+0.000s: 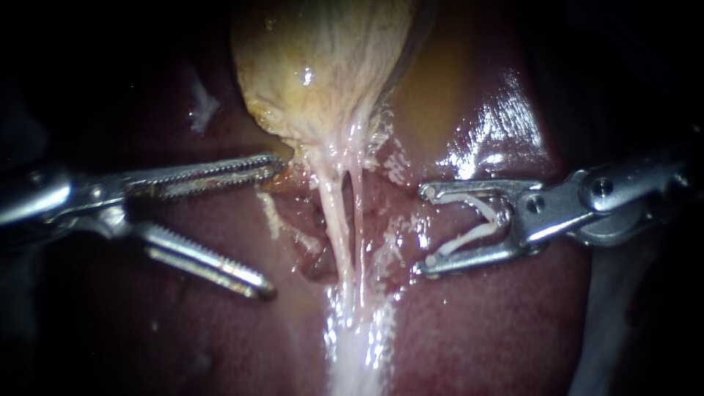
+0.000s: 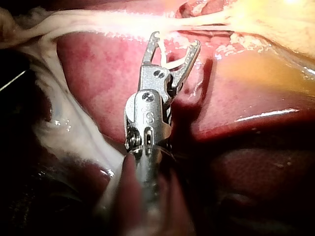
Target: Grabbing gallbladder
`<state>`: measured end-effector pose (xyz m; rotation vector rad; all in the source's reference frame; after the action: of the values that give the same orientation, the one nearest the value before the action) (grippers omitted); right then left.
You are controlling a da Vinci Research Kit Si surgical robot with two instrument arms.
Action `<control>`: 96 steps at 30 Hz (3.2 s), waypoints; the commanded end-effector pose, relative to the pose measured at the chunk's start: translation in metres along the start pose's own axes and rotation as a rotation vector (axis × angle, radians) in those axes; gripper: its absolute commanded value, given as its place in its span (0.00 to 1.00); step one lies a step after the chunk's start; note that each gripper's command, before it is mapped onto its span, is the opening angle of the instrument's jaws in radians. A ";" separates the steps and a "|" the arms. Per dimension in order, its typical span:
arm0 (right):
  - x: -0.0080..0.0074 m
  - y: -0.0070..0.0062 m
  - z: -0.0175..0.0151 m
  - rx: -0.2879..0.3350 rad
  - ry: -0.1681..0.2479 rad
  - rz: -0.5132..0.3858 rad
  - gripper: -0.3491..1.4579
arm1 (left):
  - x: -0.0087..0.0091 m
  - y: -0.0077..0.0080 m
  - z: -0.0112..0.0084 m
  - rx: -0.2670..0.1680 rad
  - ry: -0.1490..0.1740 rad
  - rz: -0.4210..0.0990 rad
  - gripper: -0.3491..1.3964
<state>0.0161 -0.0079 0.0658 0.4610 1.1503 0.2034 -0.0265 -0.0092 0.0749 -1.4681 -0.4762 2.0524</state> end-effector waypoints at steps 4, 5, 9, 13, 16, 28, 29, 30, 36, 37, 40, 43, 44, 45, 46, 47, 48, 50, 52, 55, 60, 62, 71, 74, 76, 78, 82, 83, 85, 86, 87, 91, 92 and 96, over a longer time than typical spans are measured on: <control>0.0000 0.0000 0.0000 0.000 0.000 0.000 0.47 | 0.0000 0.0000 0.0000 -0.001 0.000 0.000 0.74; 0.0000 0.0000 0.0000 0.000 0.000 0.000 0.47 | 0.0000 -0.0001 0.0000 -0.001 0.000 0.000 0.74; 0.0000 -0.0001 0.0000 0.000 0.000 0.000 0.47 | -0.0001 -0.0007 -0.0001 0.010 0.001 -0.029 0.75; 0.0000 -0.0001 0.0000 0.000 0.000 0.000 0.47 | -0.0006 -0.0019 -0.0003 0.035 0.003 -0.099 0.76; 0.0001 0.0000 0.0001 0.000 0.000 0.000 0.47 | -0.0011 -0.0031 -0.0006 0.051 0.006 -0.152 0.75; 0.0001 -0.0001 0.0001 0.000 0.000 0.000 0.47 | -0.0033 -0.0052 0.0001 0.093 -0.031 -0.344 0.63; 0.0001 -0.0001 0.0001 0.000 0.000 0.000 0.47 | -0.0035 -0.0052 0.0002 0.096 -0.036 -0.361 0.63; 0.0001 -0.0001 0.0001 0.000 0.000 0.000 0.47 | -0.0036 -0.0053 0.0003 0.098 -0.038 -0.378 0.62; 0.0001 -0.0001 0.0002 -0.001 0.003 0.000 0.47 | -0.0041 -0.0057 0.0007 0.107 -0.054 -0.405 0.60; 0.0001 -0.0001 0.0002 -0.001 0.003 0.000 0.47 | -0.0041 -0.0059 0.0009 0.108 -0.053 -0.411 0.60; 0.0001 -0.0001 0.0002 -0.001 0.003 0.000 0.47 | -0.0042 -0.0066 0.0014 0.111 -0.055 -0.418 0.59; 0.0001 -0.0001 0.0002 -0.001 0.003 0.000 0.47 | -0.0043 -0.0073 0.0018 0.117 -0.057 -0.418 0.59; 0.0001 -0.0001 0.0002 -0.001 0.003 0.000 0.47 | -0.0043 -0.0074 0.0018 0.120 -0.056 -0.418 0.59; 0.0001 -0.0001 0.0002 -0.001 0.003 0.000 0.47 | -0.0042 -0.0076 0.0019 0.123 -0.055 -0.419 0.59; 0.0001 -0.0001 0.0003 -0.001 0.003 0.000 0.47 | -0.0042 -0.0077 0.0019 0.123 -0.055 -0.419 0.58; 0.0001 -0.0001 0.0003 -0.001 0.003 0.000 0.47 | -0.0041 -0.0078 0.0020 0.123 -0.055 -0.420 0.56; 0.0002 0.0000 0.0003 -0.002 0.003 0.000 0.47 | -0.0041 -0.0078 0.0020 0.123 -0.054 -0.426 0.54; 0.0002 0.0000 0.0003 -0.002 0.003 0.000 0.47 | -0.0040 -0.0079 0.0020 0.124 -0.054 -0.427 0.49; 0.0002 0.0000 0.0004 -0.002 0.003 0.000 0.47 | -0.0039 -0.0079 0.0021 0.124 -0.054 -0.439 0.44; 0.0002 0.0000 0.0004 -0.002 0.003 0.000 0.47 | -0.0039 -0.0079 0.0022 0.125 -0.054 -0.445 0.36; 0.0002 0.0000 0.0005 -0.003 0.003 0.001 0.47 | -0.0040 -0.0080 0.0022 0.126 -0.053 -0.463 0.27; 0.0002 0.0000 0.0005 -0.003 0.003 0.001 0.47 | -0.0041 -0.0081 0.0021 0.125 -0.053 -0.474 0.28; 0.0002 0.0000 0.0005 -0.003 0.003 0.001 0.47 | -0.0041 -0.0081 0.0009 0.130 -0.079 -0.485 0.00; 0.0002 0.0000 0.0005 -0.003 0.003 0.001 0.47 | -0.0036 -0.0077 0.0005 0.133 -0.088 -0.487 0.00; 0.0002 0.0000 0.0005 -0.003 0.003 0.001 0.47 | -0.0032 -0.0075 0.0004 0.135 -0.094 -0.489 0.00; 0.0002 0.0000 0.0005 -0.003 0.003 0.001 0.47 | -0.0030 -0.0074 0.0003 0.137 -0.100 -0.490 0.00; 0.0002 0.0000 0.0005 -0.003 0.003 0.001 0.47 | -0.0030 -0.0071 0.0002 0.139 -0.106 -0.490 0.00; 0.0002 0.0000 0.0005 -0.003 0.003 0.001 0.47 | -0.0029 -0.0070 0.0000 0.139 -0.106 -0.491 0.00; 0.0002 0.0000 0.0005 -0.003 0.003 0.001 0.47 | -0.0024 -0.0069 -0.0004 0.136 -0.107 -0.493 0.00; 0.0002 0.0000 0.0005 -0.003 0.003 0.001 0.47 | -0.0021 -0.0069 -0.0006 0.134 -0.108 -0.494 0.00; 0.0002 0.0000 0.0005 -0.003 0.003 0.001 0.47 | -0.0018 -0.0069 -0.0009 0.133 -0.109 -0.496 0.00; 0.0002 0.0000 0.0005 -0.003 0.003 0.001 0.47 | -0.0007 -0.0071 -0.0023 0.133 -0.109 -0.502 0.00; 0.0002 0.0000 0.0005 -0.003 0.003 0.001 0.47 | -0.0006 -0.0071 -0.0026 0.135 -0.109 -0.502 0.00; 0.0002 0.0000 0.0005 -0.003 0.003 0.001 0.47 | 0.0001 -0.0072 -0.0036 0.140 -0.111 -0.506 0.00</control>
<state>0.0167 -0.0080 0.0658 0.4589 1.1520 0.2061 -0.0212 -0.0036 0.0775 -1.0257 -0.6554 1.7231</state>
